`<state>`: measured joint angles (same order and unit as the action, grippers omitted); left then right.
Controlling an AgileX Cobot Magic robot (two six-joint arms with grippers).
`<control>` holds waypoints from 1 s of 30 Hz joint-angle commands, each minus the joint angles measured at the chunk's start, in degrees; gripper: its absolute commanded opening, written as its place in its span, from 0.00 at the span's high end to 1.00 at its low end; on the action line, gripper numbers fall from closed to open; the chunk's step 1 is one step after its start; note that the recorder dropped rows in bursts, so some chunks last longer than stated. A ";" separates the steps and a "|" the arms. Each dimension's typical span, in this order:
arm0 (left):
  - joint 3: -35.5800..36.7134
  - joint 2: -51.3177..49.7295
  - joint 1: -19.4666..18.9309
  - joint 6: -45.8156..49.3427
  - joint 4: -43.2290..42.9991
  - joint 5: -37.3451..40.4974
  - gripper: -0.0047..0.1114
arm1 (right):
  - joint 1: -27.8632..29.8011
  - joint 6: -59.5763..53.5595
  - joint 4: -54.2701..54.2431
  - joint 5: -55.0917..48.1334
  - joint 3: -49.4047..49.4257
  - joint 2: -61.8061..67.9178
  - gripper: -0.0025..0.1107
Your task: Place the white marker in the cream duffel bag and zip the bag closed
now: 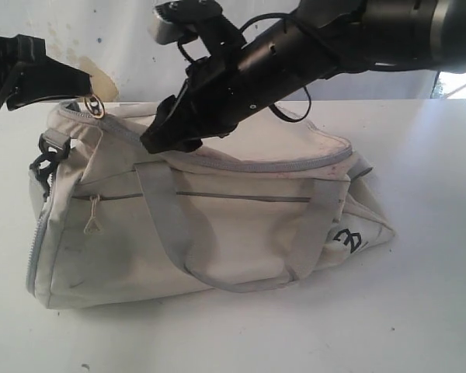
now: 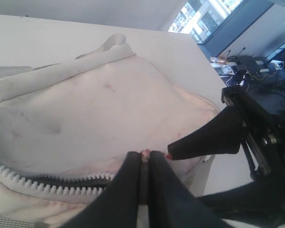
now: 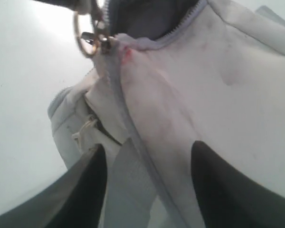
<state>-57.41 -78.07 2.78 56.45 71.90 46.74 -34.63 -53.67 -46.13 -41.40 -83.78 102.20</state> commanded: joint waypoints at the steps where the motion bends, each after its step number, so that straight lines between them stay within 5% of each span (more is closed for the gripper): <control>1: 0.07 0.37 -0.24 -0.59 2.00 -0.70 0.96 | -2.50 -3.14 -0.33 3.35 -0.18 -0.55 0.54; 13: 0.07 0.37 -0.24 -1.32 0.44 -0.70 0.96 | -8.62 -8.12 -0.21 12.42 -0.18 -0.41 0.54; 30: 0.07 0.37 -0.24 -2.67 0.44 -0.46 0.96 | -8.97 -8.12 0.03 16.33 -0.18 4.01 0.61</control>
<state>-57.07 -78.11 2.78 54.09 70.45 46.63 -43.56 -61.06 -46.14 -26.01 -83.86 105.58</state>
